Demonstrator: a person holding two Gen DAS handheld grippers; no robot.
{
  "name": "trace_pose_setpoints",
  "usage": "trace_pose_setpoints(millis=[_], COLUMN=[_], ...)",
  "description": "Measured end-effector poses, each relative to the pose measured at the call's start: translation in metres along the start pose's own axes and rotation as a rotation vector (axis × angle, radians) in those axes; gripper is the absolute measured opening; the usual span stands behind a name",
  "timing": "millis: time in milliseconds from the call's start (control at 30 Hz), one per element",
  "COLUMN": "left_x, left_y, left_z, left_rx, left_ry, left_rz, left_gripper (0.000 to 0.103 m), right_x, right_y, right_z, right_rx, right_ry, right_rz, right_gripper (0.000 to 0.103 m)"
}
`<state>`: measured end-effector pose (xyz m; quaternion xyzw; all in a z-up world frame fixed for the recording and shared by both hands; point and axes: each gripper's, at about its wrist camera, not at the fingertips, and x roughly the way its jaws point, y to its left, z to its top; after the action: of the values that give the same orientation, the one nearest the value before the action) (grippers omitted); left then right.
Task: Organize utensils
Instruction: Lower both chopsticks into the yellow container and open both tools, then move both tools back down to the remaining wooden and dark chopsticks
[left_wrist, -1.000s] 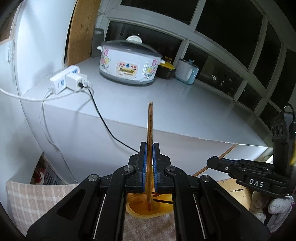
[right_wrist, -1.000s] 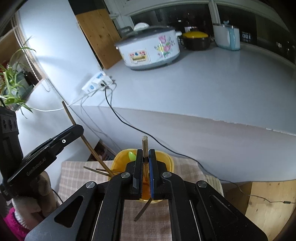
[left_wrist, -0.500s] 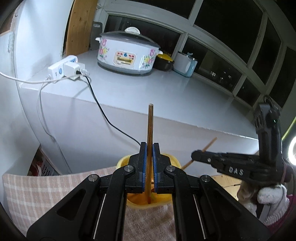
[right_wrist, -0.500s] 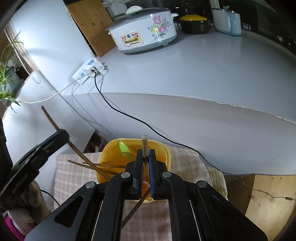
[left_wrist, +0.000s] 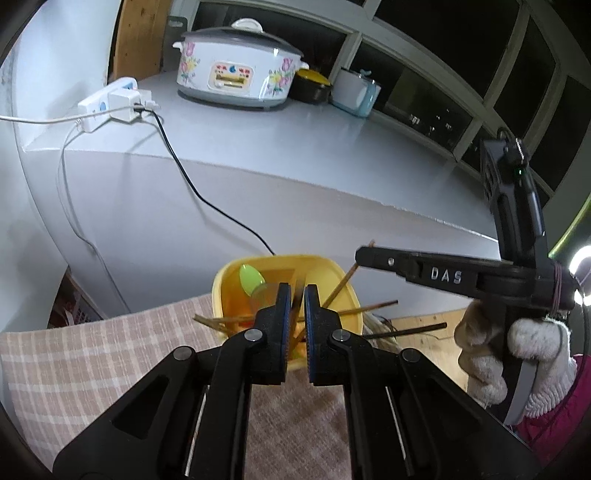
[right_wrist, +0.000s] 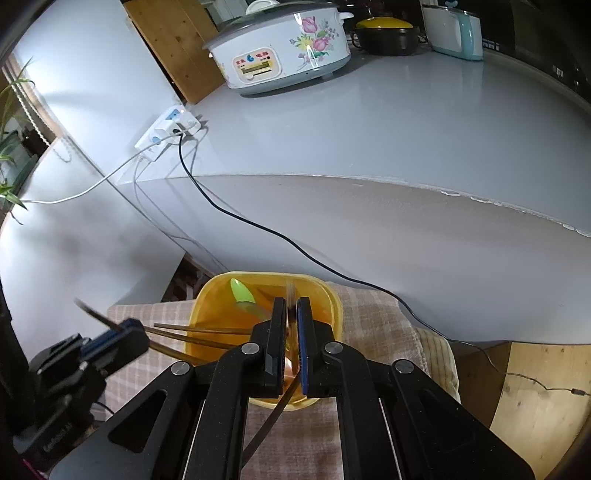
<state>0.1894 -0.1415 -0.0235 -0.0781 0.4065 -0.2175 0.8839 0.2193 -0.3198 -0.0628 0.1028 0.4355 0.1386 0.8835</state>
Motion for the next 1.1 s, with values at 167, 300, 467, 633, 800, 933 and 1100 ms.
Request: trace_pose_setpoints(millis=[167, 300, 467, 633, 800, 933, 1100], left_x=[-0.009, -0.026, -0.053, -0.078, -0.084, -0.076, -0.06], left_y=[0.003, 0.008, 0.019, 0.037, 0.068, 0.09, 0.105], left_z=[-0.005, -0.008, -0.007, -0.015, -0.035, -0.062, -0.095], left_rx=[-0.015, -0.016, -0.031, -0.044, -0.091, -0.144, -0.188], left_ry=[0.001, -0.017, -0.057, -0.086, -0.04, 0.033, 0.129], left_rz=[-0.007, -0.005, 0.007, 0.051, 0.104, 0.13, 0.14], left_gripper=[0.018, 0.019, 0.019, 0.019, 0.019, 0.019, 0.019], right_x=[-0.006, -0.016, -0.037, -0.061, -0.086, -0.096, -0.093], right_y=[-0.002, -0.003, -0.005, -0.009, -0.014, -0.016, -0.012], right_z=[-0.001, -0.002, -0.004, -0.012, -0.033, -0.06, -0.09], right_rx=[0.012, 0.012, 0.029, 0.057, 0.101, 0.134, 0.134], right_ry=[-0.02, -0.04, -0.086, -0.132, -0.168, -0.155, -0.113], right_rz=[-0.008, -0.011, -0.001, 0.015, 0.053, 0.09, 0.084], right_gripper=[0.031, 0.031, 0.031, 0.031, 0.031, 0.031, 0.031])
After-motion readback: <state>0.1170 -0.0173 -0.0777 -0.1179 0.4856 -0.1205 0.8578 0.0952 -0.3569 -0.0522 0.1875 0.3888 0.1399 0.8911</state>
